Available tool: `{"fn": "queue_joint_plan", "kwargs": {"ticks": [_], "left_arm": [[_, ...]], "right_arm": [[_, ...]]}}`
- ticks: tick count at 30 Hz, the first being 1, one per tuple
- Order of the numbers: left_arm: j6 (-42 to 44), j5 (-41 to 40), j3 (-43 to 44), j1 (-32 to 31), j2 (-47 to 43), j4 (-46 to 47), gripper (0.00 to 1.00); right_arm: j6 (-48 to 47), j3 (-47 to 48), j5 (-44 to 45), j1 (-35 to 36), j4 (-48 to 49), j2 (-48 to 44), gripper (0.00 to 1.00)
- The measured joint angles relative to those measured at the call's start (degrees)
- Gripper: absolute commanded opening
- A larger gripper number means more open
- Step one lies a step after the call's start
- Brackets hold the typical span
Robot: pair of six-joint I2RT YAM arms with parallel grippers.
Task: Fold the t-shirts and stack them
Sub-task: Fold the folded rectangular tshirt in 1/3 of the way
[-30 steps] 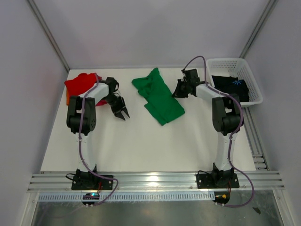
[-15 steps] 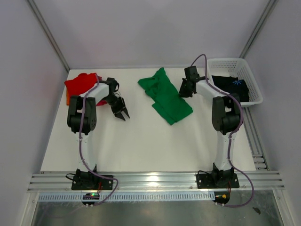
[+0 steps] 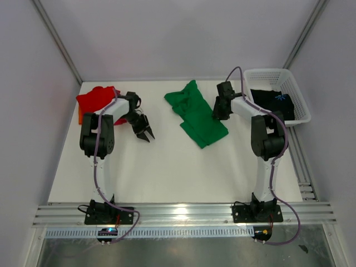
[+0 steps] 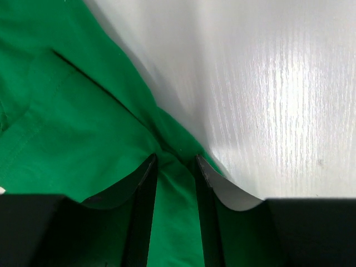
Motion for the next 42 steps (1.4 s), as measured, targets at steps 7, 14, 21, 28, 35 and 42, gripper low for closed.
{"fn": "queue_joint_plan", "kwargs": {"ticks": [7, 14, 21, 28, 35, 42], "left_arm": [[-0.09, 0.35, -0.02, 0.0, 0.0, 0.44, 0.37], [-0.09, 0.33, -0.02, 0.0, 0.0, 0.37, 0.37], [-0.63, 0.33, 1.03, 0.0, -0.66, -0.11, 0.37], [-0.83, 0.13, 1.84, 0.0, -3.89, -1.18, 0.36], [-0.81, 0.24, 2.29, 0.0, -7.23, -2.95, 0.37], [-0.02, 0.35, 9.99, 0.0, -10.05, -6.8, 0.37]], "right_arm": [[-2.64, -3.76, 0.94, 1.62, 1.4, -5.09, 0.37], [-3.82, -6.75, 1.44, 4.61, 2.03, -9.49, 0.37], [-7.04, -10.51, 1.53, 9.49, 3.15, -10.1, 0.37], [-8.22, -8.96, 1.6, 9.05, 3.56, -4.2, 0.37], [-7.1, -4.79, 1.79, 8.96, 0.59, -1.75, 0.37], [-3.93, -3.82, 1.51, 11.1, -1.81, -1.31, 0.37]]}}
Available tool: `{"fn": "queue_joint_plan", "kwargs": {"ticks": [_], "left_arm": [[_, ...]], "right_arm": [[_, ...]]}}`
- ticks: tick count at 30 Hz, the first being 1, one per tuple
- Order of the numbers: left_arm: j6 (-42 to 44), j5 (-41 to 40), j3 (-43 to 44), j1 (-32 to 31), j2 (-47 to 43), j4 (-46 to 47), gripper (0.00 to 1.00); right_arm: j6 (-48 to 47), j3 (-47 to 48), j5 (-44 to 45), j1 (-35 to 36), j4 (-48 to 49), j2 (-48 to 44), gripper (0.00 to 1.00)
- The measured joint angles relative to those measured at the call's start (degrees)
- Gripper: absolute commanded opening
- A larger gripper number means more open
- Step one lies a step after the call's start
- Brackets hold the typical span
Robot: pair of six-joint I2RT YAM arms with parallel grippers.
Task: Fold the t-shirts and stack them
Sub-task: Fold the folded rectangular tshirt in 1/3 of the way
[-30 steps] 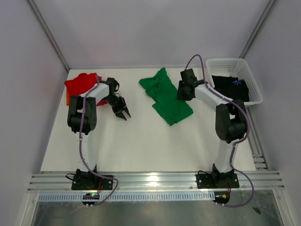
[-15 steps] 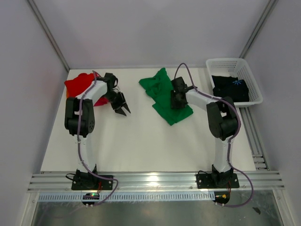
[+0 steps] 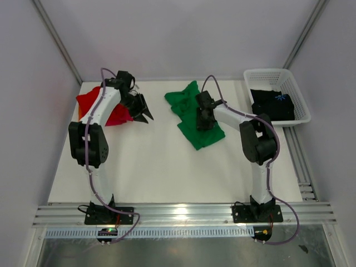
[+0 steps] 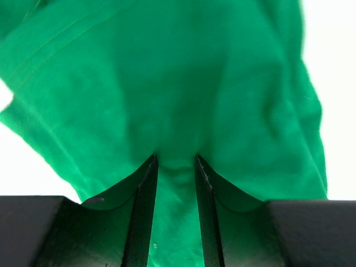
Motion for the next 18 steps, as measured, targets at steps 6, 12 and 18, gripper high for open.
{"fn": "queue_joint_plan", "kwargs": {"ticks": [6, 12, 18], "left_arm": [[0.79, 0.02, 8.87, 0.0, -0.96, -3.26, 0.37], [2.21, -0.02, 12.81, 0.07, -1.11, -5.9, 0.37], [3.85, -0.07, 12.83, 0.87, -1.14, -8.28, 0.37]], "right_arm": [[5.77, 0.48, -1.36, 9.9, -3.56, 0.0, 0.37], [12.31, 1.07, -7.67, 21.35, -7.3, 0.17, 0.37], [15.54, -0.31, -10.25, 26.29, -9.49, -0.61, 0.37]]}}
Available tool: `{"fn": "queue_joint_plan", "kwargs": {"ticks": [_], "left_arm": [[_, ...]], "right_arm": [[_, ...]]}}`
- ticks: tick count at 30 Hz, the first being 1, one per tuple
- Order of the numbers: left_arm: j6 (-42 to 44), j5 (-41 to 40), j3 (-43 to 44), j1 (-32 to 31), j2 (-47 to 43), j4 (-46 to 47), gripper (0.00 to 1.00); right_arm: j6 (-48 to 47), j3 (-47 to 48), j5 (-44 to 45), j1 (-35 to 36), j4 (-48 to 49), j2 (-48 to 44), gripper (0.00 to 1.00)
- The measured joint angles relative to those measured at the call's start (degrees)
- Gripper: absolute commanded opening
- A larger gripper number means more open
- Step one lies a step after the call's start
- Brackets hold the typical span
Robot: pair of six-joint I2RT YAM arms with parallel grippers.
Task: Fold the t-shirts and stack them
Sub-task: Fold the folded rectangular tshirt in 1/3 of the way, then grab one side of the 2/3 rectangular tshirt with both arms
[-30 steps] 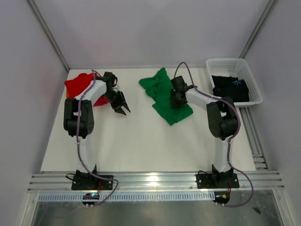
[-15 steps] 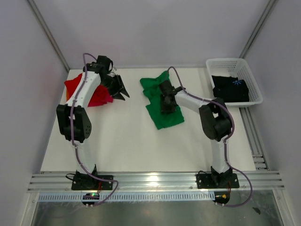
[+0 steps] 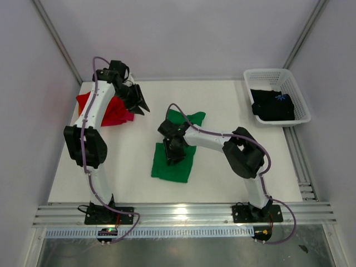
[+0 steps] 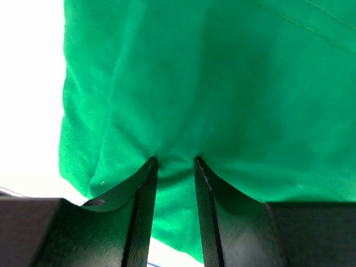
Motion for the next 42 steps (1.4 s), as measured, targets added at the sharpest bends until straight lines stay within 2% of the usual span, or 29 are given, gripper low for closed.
{"fn": "queue_joint_plan", "kwargs": {"ticks": [9, 14, 19, 23, 26, 32, 42], "left_arm": [[1.18, 0.04, -0.02, 1.14, 0.02, -1.07, 0.37], [1.11, 0.13, -1.46, 1.14, 0.02, 0.11, 0.37], [1.07, 0.11, -5.05, 1.14, 0.02, 0.96, 0.37], [0.92, 0.09, -5.84, 1.14, 0.02, 1.25, 0.37], [0.85, 0.07, -5.84, 1.14, 0.02, 1.57, 0.37], [0.5, 0.13, -5.84, 1.14, 0.02, 1.97, 0.37], [-0.44, 0.13, -5.81, 1.14, 0.02, 2.34, 0.38]], "right_arm": [[1.03, -9.14, 0.13, -0.2, -0.02, -6.64, 0.37], [-1.84, -12.96, 0.5, -0.2, 5.81, -13.42, 0.38], [-5.03, -13.75, 0.39, -0.2, 13.75, -23.8, 0.51], [-6.78, -15.76, 0.52, -0.33, 19.3, -31.1, 0.53], [-6.32, -24.81, -0.09, -0.81, 23.28, -37.33, 0.54], [-3.61, -41.07, -1.09, -1.44, 23.82, -46.42, 0.54], [1.36, -52.76, -1.51, -1.44, 27.32, -61.35, 0.55]]}}
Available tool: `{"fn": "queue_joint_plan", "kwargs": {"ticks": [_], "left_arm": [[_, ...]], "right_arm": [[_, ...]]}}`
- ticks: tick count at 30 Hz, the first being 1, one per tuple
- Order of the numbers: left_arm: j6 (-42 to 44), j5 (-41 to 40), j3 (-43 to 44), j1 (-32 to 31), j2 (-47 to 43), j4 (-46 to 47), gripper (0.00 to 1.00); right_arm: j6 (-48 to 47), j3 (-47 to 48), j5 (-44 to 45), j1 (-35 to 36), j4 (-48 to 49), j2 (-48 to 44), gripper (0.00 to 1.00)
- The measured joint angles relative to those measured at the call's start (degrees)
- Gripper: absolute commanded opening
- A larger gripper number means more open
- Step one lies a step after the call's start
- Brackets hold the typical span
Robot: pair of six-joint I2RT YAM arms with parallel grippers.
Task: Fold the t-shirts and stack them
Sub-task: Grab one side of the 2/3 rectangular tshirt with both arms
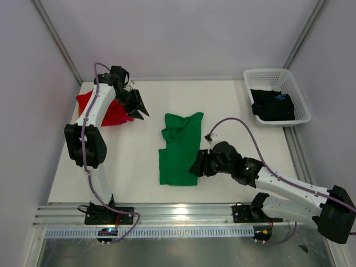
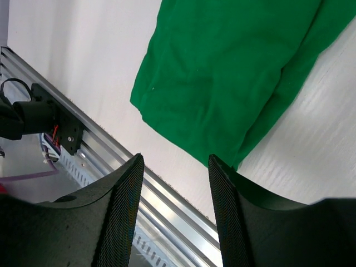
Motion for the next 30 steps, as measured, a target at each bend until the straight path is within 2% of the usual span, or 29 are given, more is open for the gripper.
{"fn": "queue_joint_plan", "kwargs": {"ticks": [6, 15, 21, 30], "left_arm": [[-0.22, 0.0, -0.02, 0.0, 0.0, 0.02, 0.38], [-0.26, 0.02, 0.0, 0.0, 0.0, 0.02, 0.38], [-0.22, 0.33, 0.04, 0.0, 0.0, 0.0, 0.38], [0.04, 0.37, 0.13, 0.0, 0.0, -0.02, 0.38]], "right_arm": [[3.26, -8.7, -1.03, 0.0, 3.41, -4.44, 0.55], [6.71, -16.61, -2.25, 0.0, 8.83, -4.26, 0.59], [7.91, -18.99, -2.56, 0.0, 13.4, -2.19, 0.68], [8.35, -19.71, -3.5, 0.0, 22.23, 3.8, 0.73]]}}
